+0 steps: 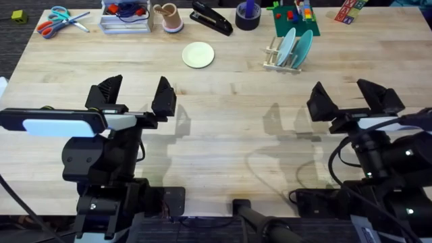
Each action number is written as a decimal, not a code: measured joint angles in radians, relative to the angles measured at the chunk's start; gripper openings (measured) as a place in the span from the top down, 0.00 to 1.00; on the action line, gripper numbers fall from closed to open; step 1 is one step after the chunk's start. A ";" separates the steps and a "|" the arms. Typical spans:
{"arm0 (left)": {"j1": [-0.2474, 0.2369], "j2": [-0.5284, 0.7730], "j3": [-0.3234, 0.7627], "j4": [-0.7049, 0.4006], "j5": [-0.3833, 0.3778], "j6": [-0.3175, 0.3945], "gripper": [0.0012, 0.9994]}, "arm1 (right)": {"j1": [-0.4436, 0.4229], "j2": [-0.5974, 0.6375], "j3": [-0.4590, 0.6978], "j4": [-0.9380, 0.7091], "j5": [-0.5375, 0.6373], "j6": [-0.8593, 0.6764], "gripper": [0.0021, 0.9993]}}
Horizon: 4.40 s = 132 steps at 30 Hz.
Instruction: Pick up the plates from the table one by one and place each into a slot on the dish rack.
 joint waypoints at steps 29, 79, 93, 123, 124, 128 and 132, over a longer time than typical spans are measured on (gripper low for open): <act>0.000 0.009 0.201 -0.056 0.000 0.012 0.01 | 0.000 0.032 0.197 0.026 -0.001 0.020 0.01; 0.000 1.332 1.382 -0.986 -0.008 0.019 0.01 | 0.046 1.342 1.439 -0.993 -0.005 0.026 0.01; 0.000 1.333 1.382 -0.882 0.082 0.030 0.96 | 0.046 1.363 1.439 -1.017 -0.005 0.027 0.01; 0.175 1.667 1.576 -0.874 0.975 0.061 0.96 | 0.046 1.363 1.439 -1.018 -0.005 0.027 0.00; 0.179 1.682 1.576 -0.874 0.984 0.066 0.96 | 0.046 1.363 1.439 -1.018 -0.005 0.027 0.00; 0.193 1.733 1.576 -0.874 1.000 0.094 0.96 | 0.046 1.363 1.439 -1.018 -0.005 0.026 0.00; 0.209 1.776 1.576 -0.875 1.012 0.116 0.96 | 0.046 1.363 1.439 -1.018 -0.005 0.027 0.01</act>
